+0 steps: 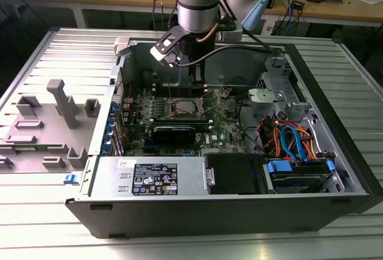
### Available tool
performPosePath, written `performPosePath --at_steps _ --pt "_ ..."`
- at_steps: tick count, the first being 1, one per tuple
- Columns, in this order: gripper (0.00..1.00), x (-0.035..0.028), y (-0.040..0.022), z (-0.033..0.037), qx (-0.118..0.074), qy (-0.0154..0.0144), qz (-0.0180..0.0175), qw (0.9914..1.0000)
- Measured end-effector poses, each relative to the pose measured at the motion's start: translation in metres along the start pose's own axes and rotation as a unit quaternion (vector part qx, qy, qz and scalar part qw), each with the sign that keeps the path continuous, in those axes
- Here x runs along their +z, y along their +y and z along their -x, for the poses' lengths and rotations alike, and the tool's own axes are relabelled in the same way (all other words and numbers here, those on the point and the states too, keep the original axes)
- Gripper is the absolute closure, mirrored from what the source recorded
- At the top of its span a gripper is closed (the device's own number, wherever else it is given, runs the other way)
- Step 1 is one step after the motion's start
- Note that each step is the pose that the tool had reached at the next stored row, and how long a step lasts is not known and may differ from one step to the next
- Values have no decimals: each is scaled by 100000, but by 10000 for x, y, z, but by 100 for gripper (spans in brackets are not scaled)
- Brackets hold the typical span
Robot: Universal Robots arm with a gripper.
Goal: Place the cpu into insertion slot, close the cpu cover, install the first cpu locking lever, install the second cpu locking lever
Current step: 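Close the cpu cover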
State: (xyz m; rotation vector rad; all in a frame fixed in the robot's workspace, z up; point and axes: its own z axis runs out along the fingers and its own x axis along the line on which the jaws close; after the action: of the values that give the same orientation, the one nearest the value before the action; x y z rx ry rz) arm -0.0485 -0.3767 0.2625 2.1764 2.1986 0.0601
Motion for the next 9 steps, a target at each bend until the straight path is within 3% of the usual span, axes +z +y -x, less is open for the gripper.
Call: performPosePath --at_steps 9 --pt "89 0 3 0 -5 1 0 100000"
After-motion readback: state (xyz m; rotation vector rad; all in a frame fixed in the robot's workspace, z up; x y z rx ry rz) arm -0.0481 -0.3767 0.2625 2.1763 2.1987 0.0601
